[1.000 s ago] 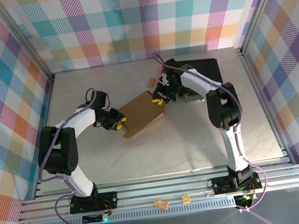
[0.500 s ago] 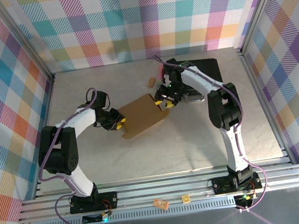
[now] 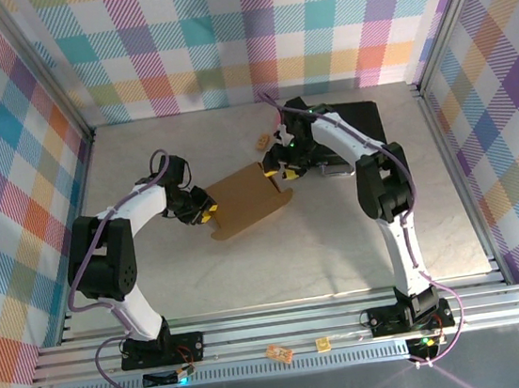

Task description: Fold the paper box

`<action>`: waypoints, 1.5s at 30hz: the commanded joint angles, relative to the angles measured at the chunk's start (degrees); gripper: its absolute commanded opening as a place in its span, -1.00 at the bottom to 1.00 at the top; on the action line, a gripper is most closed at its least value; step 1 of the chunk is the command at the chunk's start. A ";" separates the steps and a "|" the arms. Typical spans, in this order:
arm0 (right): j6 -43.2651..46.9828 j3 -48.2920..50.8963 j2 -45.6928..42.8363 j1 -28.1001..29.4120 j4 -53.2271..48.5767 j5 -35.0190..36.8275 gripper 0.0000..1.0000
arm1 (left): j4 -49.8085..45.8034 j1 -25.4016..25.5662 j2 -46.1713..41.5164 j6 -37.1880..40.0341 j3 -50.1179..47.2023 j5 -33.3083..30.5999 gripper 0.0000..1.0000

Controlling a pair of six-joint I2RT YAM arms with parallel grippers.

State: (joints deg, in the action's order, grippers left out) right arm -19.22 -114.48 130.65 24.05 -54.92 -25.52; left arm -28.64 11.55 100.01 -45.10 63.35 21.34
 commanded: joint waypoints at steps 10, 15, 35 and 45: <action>3.32 -9.76 7.83 2.83 -3.56 1.21 0.16 | -5.19 0.31 4.13 2.29 2.21 -4.56 -0.53; 4.01 -11.07 9.21 4.35 -4.43 3.96 -0.03 | -4.67 0.40 4.89 2.39 2.86 -4.29 -0.54; 3.49 -7.87 9.04 8.51 -6.22 13.65 -0.72 | -7.56 1.20 6.40 6.03 4.80 -6.95 -0.81; 3.05 -8.10 8.62 7.67 -8.14 14.18 -0.73 | -11.61 0.28 -0.74 9.67 7.51 -11.32 -0.28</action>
State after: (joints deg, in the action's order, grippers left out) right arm -15.81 -124.53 138.50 31.07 -59.02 -13.13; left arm -36.32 12.14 102.19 -37.12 69.60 13.30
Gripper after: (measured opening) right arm 0.138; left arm 0.347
